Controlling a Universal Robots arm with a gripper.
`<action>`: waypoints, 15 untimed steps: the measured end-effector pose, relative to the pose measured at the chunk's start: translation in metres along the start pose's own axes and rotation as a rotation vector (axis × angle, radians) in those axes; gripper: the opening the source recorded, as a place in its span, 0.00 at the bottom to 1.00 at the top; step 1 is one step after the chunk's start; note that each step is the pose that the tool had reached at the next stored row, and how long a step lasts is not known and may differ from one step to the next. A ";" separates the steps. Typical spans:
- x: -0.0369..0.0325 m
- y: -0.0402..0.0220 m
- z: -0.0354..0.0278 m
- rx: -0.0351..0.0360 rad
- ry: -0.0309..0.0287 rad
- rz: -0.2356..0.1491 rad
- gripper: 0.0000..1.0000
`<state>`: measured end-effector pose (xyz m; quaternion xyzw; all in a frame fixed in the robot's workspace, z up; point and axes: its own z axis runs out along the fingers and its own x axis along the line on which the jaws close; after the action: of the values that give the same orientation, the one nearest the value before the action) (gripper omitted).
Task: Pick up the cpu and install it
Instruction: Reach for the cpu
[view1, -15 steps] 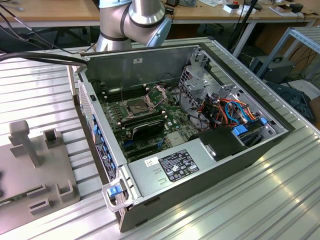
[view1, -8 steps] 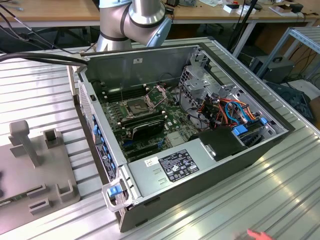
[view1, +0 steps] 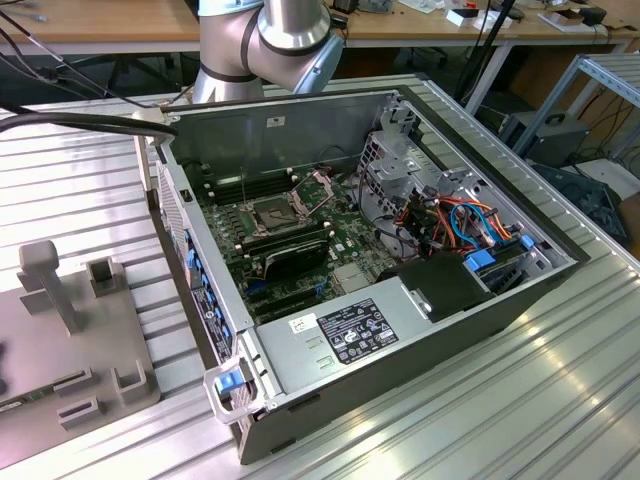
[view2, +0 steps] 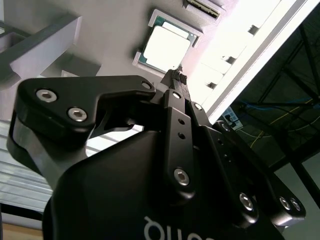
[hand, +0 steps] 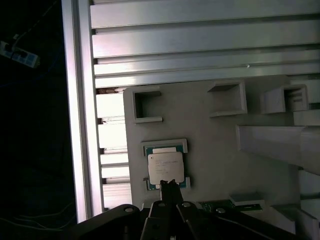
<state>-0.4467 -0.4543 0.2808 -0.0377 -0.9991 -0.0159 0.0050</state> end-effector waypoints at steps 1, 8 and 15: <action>0.0000 0.0000 0.0000 0.0000 0.0000 0.000 0.11; -0.0001 -0.0008 0.0003 0.0000 0.0000 0.000 0.11; -0.0001 -0.0009 0.0004 0.0000 0.0000 0.000 0.11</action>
<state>-0.4467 -0.4552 0.2804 -0.0377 -0.9991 -0.0159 0.0050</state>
